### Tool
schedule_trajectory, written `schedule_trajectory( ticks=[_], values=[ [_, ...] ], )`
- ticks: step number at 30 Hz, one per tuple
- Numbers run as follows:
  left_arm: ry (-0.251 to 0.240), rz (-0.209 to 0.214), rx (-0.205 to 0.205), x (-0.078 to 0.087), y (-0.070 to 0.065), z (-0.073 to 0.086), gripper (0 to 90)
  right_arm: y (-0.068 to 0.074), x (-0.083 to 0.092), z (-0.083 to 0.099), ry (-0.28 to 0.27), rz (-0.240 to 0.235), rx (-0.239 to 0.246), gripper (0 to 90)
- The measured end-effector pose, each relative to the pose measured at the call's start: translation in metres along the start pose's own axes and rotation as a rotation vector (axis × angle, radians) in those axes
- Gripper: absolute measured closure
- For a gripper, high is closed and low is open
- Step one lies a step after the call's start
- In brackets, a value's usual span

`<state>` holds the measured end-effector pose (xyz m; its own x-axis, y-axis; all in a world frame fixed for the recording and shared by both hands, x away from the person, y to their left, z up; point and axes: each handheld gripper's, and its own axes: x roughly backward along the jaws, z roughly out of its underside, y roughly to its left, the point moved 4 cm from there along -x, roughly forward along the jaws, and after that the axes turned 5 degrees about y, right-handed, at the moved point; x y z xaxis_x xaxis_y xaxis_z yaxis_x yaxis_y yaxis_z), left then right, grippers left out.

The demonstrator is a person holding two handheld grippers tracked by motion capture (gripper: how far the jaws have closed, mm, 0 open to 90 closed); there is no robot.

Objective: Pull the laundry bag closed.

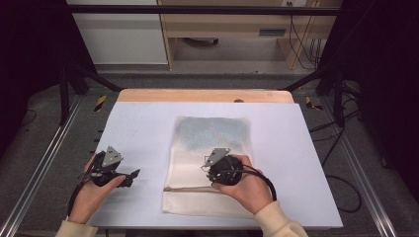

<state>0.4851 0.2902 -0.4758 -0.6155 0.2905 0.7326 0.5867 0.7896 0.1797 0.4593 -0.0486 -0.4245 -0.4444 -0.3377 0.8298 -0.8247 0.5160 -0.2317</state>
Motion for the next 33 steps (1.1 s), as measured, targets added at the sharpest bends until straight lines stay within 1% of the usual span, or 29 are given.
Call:
schedule_trajectory(
  ticks=[1,2,3,5,6,9,10,12,13,14,16,21,22,25,27,28,30,31,33],
  values=[
    [0.004,0.002,0.001,0.001,0.0,0.001,6.6,0.001,-0.003,-0.004,0.007,-0.018,0.009,56.5],
    [0.004,0.005,0.0,0.001,0.001,0.003,6.8,0.003,-0.005,-0.007,0.011,-0.031,0.01,57.5],
    [0.004,0.005,0.0,0.001,0.001,0.003,6.8,0.004,-0.008,-0.011,0.011,-0.039,0.015,59.0],
    [0.014,0.016,0.001,0.001,0.001,0.008,6.8,0.007,-0.013,-0.016,0.018,-0.052,0.026,61.6],
    [0.01,0.019,0.001,0.001,0.002,0.01,6.8,0.008,-0.015,-0.018,0.024,-0.054,0.03,62.3],
    [-0.001,0.016,0.006,0.001,0.004,0.011,6.5,0.011,-0.021,-0.023,0.023,-0.08,0.035,65.2],
    [-0.011,0.013,0.018,0.001,0.006,0.012,6.5,0.013,-0.022,-0.025,0.024,-0.087,0.037,65.9],
    [-0.017,0.007,0.026,0.002,0.007,0.013,6.4,0.015,-0.025,-0.029,0.023,-0.101,0.043,67.5],
    [-0.017,0.007,0.026,0.002,0.007,0.013,6.3,0.015,-0.025,-0.029,0.023,-0.101,0.043,67.5],
    [-0.021,0.004,0.027,0.002,0.007,0.013,6.0,0.02,-0.027,-0.034,0.024,-0.118,0.058,69.2],
    [-0.022,0.0,0.03,0.003,0.007,0.013,6.0,0.023,-0.029,-0.038,0.026,-0.134,0.077,70.0],
    [-0.013,0.006,0.025,0.001,0.004,0.012,6.4,0.034,-0.033,-0.051,0.03,-0.183,0.109,73.0],
    [-0.013,0.006,0.025,0.001,0.004,0.012,6.4,0.034,-0.033,-0.051,0.03,-0.183,0.109,73.0],
    [0.003,0.011,0.03,0.0,0.004,0.014,6.7,0.044,-0.04,-0.059,0.043,-0.225,0.128,75.7],
    [0.005,0.011,0.033,0.0,0.004,0.014,6.8,0.045,-0.042,-0.06,0.045,-0.23,0.133,76.1],
    [0.005,0.01,0.041,0.0,0.004,0.014,7.8,0.049,-0.046,-0.063,0.051,-0.242,0.146,76.7],
    [0.004,0.01,0.041,0.001,0.004,0.014,8.2,0.051,-0.048,-0.064,0.054,-0.247,0.15,77.5],
    [0.014,0.015,0.04,0.0,0.004,0.014,8.2,0.055,-0.051,-0.067,0.061,-0.259,0.158,77.6],
    [0.018,0.018,0.038,0.0,0.003,0.014,8.2,0.056,-0.053,-0.068,0.059,-0.266,0.156,77.5]
  ],
)
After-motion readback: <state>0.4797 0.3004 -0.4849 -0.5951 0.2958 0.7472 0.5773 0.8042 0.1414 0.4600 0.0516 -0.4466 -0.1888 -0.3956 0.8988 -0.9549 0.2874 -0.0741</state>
